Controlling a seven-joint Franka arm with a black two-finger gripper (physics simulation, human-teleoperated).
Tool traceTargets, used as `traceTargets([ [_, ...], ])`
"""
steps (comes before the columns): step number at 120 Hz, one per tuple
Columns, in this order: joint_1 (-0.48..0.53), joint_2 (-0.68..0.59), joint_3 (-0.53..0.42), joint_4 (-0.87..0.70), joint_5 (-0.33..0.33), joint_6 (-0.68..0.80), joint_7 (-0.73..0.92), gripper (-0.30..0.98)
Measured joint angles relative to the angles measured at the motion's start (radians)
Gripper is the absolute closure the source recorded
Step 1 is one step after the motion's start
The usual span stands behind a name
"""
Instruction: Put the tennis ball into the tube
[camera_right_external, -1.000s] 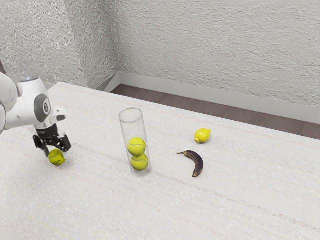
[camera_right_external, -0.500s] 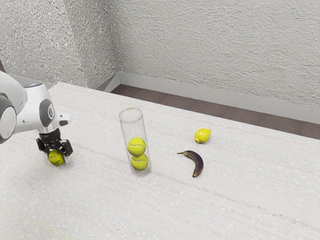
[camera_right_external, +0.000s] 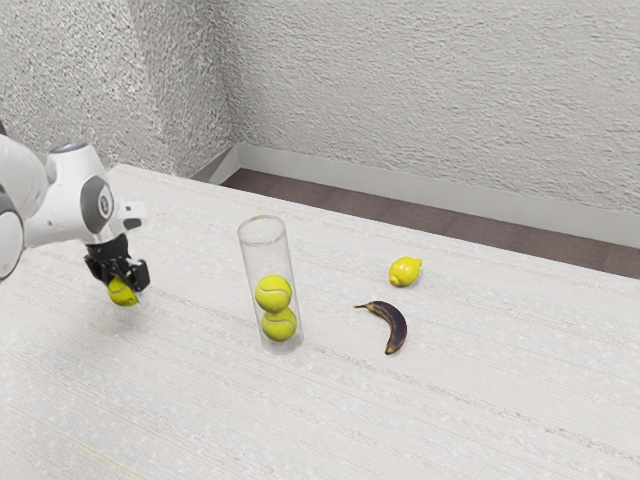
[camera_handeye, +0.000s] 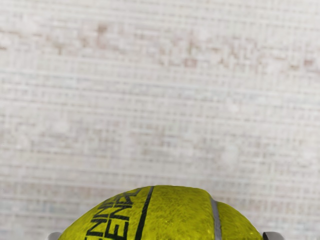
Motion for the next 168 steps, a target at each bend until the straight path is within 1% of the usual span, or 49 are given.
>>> traceTargets([
  [13,-0.026,-0.050,-0.006,0.079,0.005,-0.020,0.002,0.30],
  [21,-0.043,-0.069,-0.016,0.154,0.012,-0.042,0.003,0.30],
  [29,-0.057,-0.073,-0.044,0.247,0.034,-0.067,0.002,0.30],
  [36,-0.067,-0.076,-0.087,0.328,0.074,-0.094,-0.005,0.30],
  [45,-0.091,-0.096,-0.132,0.371,0.111,-0.125,-0.016,0.31],
  [68,-0.163,-0.153,-0.197,0.357,0.148,-0.186,-0.056,0.38],
  [93,-0.218,-0.223,-0.208,0.276,0.160,-0.218,-0.104,0.42],
  [114,-0.269,-0.321,-0.211,0.192,0.181,-0.232,-0.141,0.34],
  [135,-0.304,-0.360,-0.240,0.133,0.197,-0.250,-0.186,0.35],
  [151,-0.289,-0.340,-0.251,0.134,0.201,-0.252,-0.215,0.39],
  [160,-0.250,-0.308,-0.263,0.169,0.204,-0.251,-0.229,0.40],
  [168,-0.225,-0.285,-0.275,0.191,0.204,-0.250,-0.240,0.36],
])
